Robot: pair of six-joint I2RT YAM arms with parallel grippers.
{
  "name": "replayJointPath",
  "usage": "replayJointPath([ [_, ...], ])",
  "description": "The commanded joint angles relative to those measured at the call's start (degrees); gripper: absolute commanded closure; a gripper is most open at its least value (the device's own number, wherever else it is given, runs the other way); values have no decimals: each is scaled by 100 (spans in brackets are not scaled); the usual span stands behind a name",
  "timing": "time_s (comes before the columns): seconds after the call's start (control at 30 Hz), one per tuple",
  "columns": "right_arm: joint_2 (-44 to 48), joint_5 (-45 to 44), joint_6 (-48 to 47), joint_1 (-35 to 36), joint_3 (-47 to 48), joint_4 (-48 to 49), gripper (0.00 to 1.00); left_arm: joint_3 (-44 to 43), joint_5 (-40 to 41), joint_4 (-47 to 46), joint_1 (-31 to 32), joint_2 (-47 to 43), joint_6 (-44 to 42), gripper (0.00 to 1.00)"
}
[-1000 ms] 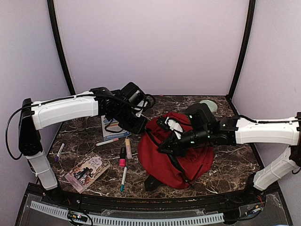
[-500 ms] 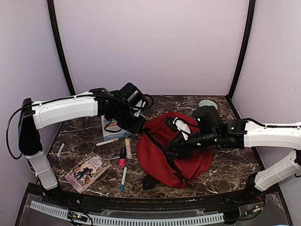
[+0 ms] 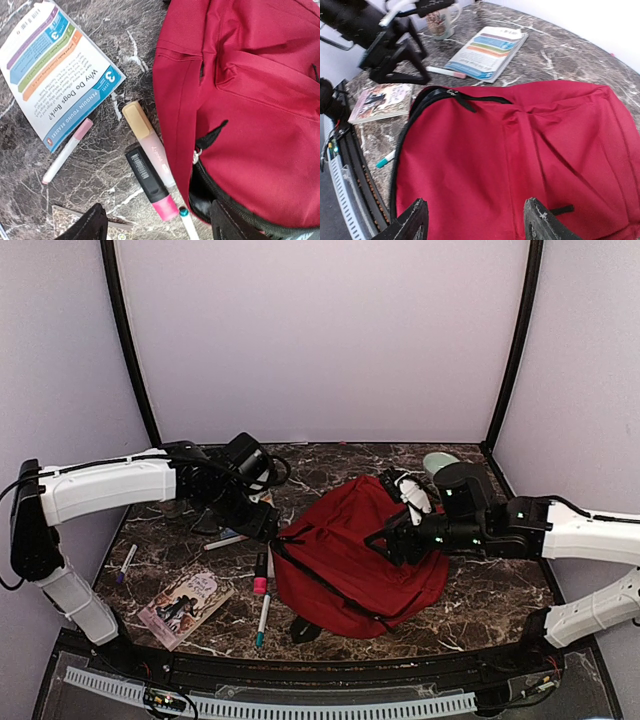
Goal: Pack the student bag
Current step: Rotate the student bag to the center of the board.
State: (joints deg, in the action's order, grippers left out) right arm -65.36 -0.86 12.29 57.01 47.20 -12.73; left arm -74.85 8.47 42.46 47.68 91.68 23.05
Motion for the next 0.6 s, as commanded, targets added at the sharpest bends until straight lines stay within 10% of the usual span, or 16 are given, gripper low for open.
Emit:
replayJointPath([
  [0.0,183,-1025,225,21,-10,-167,30,158,-101,86,4,-638,-656,28],
  [0.57,724,-2733,3713,-1058,-528,-2293,15,-266,-880,126,1015,-424,-2732,33],
])
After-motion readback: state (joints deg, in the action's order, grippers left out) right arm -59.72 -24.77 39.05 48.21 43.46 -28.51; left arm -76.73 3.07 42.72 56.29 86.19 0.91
